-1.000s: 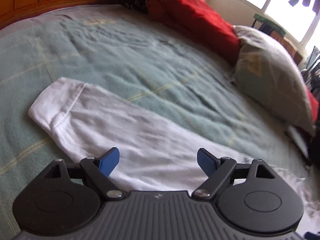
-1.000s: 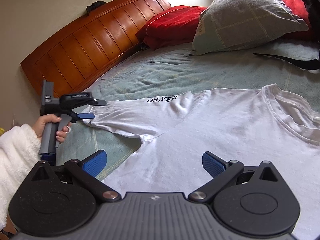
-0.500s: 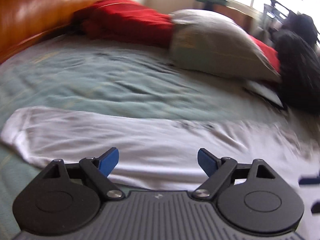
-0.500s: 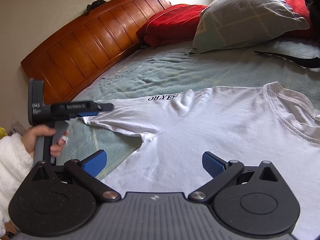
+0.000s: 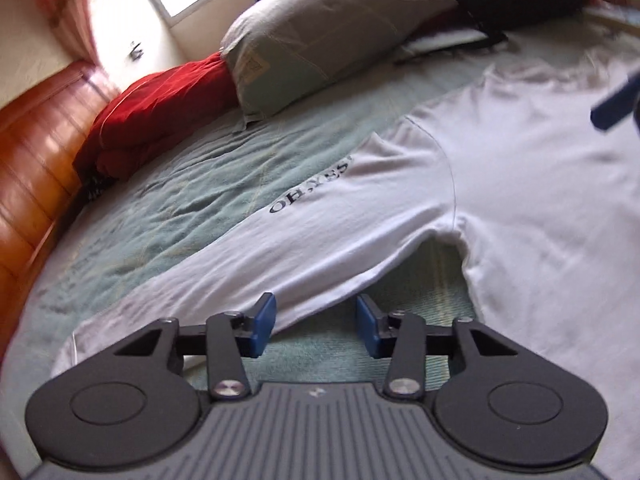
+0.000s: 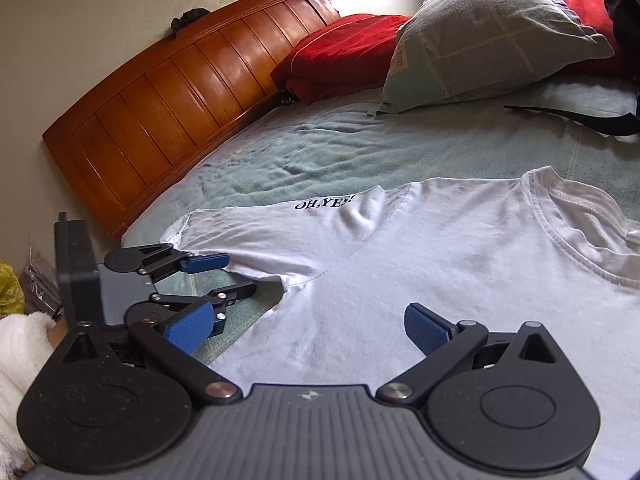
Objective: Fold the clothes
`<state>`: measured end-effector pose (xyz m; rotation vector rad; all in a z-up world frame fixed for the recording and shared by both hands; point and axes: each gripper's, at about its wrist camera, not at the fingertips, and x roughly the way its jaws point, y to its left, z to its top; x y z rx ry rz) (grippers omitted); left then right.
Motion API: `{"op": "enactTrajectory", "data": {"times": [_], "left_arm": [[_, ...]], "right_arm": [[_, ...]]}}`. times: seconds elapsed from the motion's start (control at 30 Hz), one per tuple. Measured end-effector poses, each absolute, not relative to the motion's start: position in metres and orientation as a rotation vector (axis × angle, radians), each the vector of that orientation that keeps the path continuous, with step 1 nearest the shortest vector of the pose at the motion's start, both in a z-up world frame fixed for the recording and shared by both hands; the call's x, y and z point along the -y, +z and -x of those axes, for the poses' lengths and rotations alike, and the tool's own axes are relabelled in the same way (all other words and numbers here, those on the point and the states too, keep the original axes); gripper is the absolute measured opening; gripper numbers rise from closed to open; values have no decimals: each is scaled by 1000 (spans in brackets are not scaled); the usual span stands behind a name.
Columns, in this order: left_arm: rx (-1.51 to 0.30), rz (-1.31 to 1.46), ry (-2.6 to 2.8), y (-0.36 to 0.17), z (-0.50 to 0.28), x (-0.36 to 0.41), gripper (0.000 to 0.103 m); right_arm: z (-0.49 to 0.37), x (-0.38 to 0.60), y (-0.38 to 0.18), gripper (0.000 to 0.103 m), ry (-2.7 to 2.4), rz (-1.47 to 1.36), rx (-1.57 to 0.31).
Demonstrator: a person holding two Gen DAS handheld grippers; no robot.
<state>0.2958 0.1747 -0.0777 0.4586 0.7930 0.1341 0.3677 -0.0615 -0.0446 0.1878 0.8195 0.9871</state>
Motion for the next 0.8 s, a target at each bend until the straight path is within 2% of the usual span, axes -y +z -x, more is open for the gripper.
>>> {"op": "enactTrajectory", "data": {"times": [0.07, 0.13, 0.17, 0.27, 0.47, 0.57, 0.67, 0.8], "left_arm": [[-791, -528, 114, -82, -302, -170, 35], [-809, -577, 76, -84, -306, -163, 19], [-821, -592, 58, -85, -307, -159, 7], [-850, -608, 38, -86, -304, -155, 2], [-894, -509, -6, -70, -295, -167, 5], [-897, -470, -33, -60, -289, -173, 16], [-850, -405, 22, -44, -293, -191, 21], [-867, -235, 130, -49, -312, -234, 21]], "right_arm": [[-367, 61, -44, 103, 988, -182, -816], [-367, 61, -44, 103, 987, -178, -814], [-366, 61, -44, 103, 987, -175, -813], [-367, 62, -45, 103, 982, -176, -815], [-369, 63, -46, 103, 978, -185, -819], [-368, 63, -46, 103, 978, -182, -819], [-368, 62, -47, 103, 978, -179, -819], [-367, 61, -46, 103, 977, -174, -816]]}}
